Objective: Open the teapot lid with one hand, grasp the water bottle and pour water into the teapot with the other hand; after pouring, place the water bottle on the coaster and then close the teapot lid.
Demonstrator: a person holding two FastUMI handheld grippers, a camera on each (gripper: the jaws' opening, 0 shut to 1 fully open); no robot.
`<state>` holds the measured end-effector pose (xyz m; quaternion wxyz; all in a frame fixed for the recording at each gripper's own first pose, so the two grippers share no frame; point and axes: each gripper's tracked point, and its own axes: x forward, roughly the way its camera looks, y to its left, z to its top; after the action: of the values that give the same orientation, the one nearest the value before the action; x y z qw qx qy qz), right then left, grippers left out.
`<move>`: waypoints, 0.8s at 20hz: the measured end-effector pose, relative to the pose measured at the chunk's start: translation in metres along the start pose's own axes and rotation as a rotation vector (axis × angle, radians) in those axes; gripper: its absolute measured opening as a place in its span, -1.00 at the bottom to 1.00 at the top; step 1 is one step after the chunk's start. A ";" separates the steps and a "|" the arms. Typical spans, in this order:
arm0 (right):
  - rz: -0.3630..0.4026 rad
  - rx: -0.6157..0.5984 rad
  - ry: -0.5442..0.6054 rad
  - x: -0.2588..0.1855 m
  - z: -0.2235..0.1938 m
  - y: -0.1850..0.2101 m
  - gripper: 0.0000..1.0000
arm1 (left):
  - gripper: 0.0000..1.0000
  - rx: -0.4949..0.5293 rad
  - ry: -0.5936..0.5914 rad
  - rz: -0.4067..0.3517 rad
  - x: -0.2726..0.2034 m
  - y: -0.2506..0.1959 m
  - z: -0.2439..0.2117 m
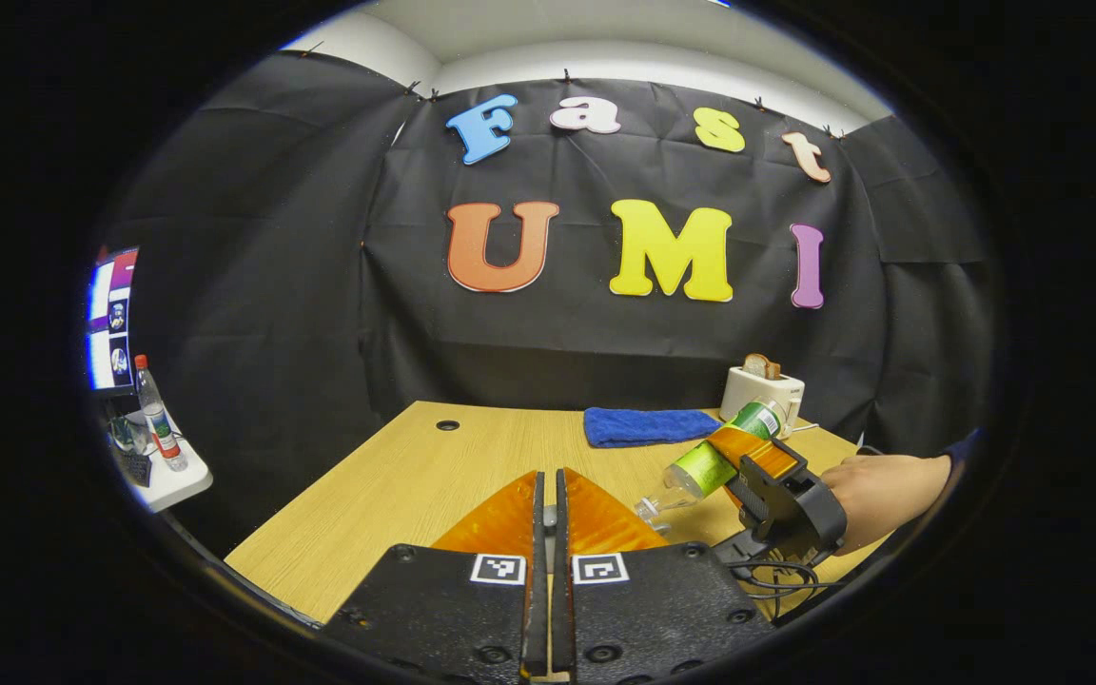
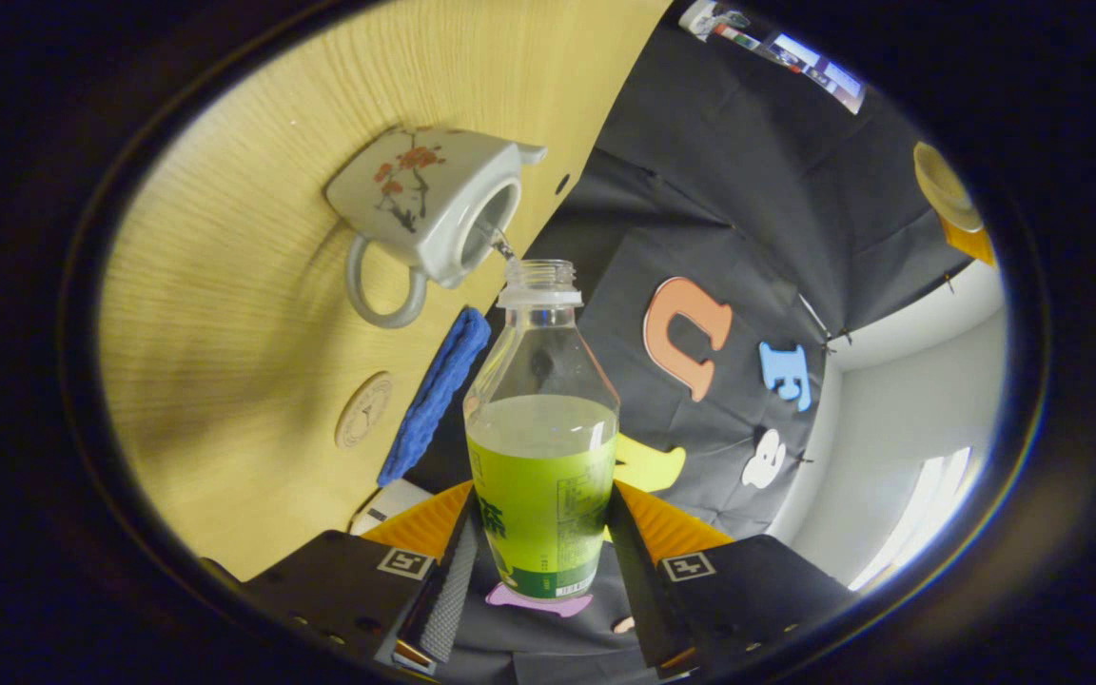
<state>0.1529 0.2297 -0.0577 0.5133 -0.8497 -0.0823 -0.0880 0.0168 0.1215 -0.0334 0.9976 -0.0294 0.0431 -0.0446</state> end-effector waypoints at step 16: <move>-0.118 -0.118 0.005 -0.005 0.005 -0.024 0.45 | -0.92 0.016 0.010 0.001 0.000 0.000 -0.002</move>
<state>0.1430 0.2452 -0.0409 0.4564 -0.8720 -0.1254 -0.1250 0.0171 0.1213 -0.0359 0.9976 -0.0212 0.0476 -0.0447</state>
